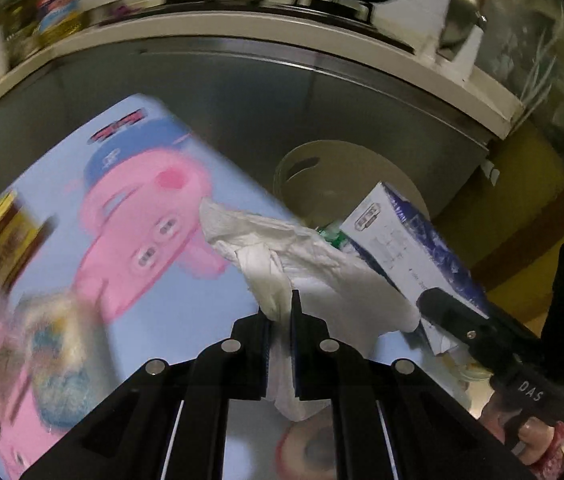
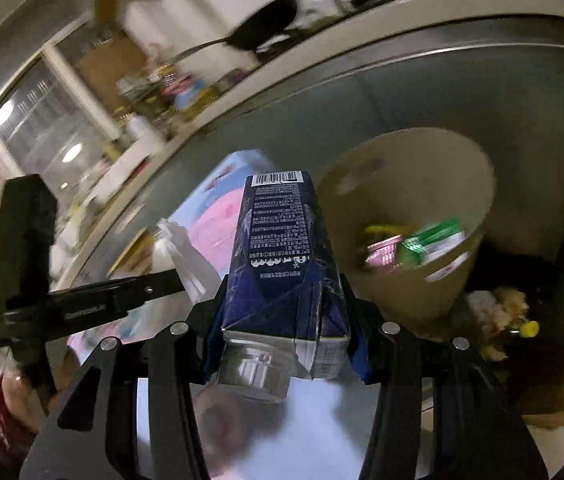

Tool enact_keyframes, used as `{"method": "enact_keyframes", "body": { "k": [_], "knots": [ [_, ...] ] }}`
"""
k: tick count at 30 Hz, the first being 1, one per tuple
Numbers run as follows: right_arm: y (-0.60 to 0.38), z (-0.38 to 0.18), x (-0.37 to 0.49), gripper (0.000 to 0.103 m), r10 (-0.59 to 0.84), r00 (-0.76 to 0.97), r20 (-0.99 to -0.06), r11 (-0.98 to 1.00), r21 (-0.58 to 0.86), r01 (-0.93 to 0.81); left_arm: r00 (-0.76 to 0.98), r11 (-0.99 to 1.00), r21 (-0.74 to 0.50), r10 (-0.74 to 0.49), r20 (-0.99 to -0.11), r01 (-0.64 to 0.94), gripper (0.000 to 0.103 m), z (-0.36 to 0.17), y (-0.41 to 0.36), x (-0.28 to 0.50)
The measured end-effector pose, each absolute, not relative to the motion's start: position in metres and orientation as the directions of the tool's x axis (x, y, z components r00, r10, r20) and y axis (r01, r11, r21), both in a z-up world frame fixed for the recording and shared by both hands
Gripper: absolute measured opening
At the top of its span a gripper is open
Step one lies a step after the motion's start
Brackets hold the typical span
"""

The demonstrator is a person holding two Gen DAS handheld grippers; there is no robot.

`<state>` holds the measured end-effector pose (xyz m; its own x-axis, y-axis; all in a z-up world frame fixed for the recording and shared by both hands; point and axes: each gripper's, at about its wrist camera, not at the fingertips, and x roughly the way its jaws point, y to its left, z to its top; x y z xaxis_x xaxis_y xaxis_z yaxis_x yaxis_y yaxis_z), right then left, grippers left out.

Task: Collect trash
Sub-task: 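Carry the tissue and carton over the white bin and open both tools, then bring both tools back over the table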

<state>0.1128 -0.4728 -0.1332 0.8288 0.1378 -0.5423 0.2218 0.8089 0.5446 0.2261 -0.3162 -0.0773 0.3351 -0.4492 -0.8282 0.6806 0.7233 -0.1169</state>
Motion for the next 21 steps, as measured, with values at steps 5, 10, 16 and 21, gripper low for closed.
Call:
{"method": "enact_keyframes", "body": {
  "k": [5, 10, 16, 21],
  "knots": [
    [-0.523, -0.147, 0.133, 0.048, 0.073, 0.813, -0.578, 0.765, 0.555, 0.327, 0.347, 0.686, -0.044, -0.421, -0.838, 0.727, 0.009, -0.085, -0.386, 0.250],
    [-0.546, -0.155, 0.152, 0.058, 0.026, 0.811, -0.585, 0.759, 0.539, 0.365, 0.362, 0.685, -0.008, -0.395, -0.844, 0.729, 0.037, -0.094, -0.422, 0.267],
    [-0.553, -0.148, 0.143, 0.067, -0.073, 0.842, -0.535, 0.746, 0.531, 0.402, 0.440, 0.713, 0.030, -0.398, -0.805, 0.700, 0.065, -0.081, -0.416, 0.269],
    [-0.538, -0.145, 0.118, 0.064, -0.069, 0.858, -0.509, 0.733, 0.557, 0.390, 0.492, 0.730, 0.030, -0.429, -0.758, 0.683, 0.065, -0.065, -0.382, 0.251]
  ]
}}
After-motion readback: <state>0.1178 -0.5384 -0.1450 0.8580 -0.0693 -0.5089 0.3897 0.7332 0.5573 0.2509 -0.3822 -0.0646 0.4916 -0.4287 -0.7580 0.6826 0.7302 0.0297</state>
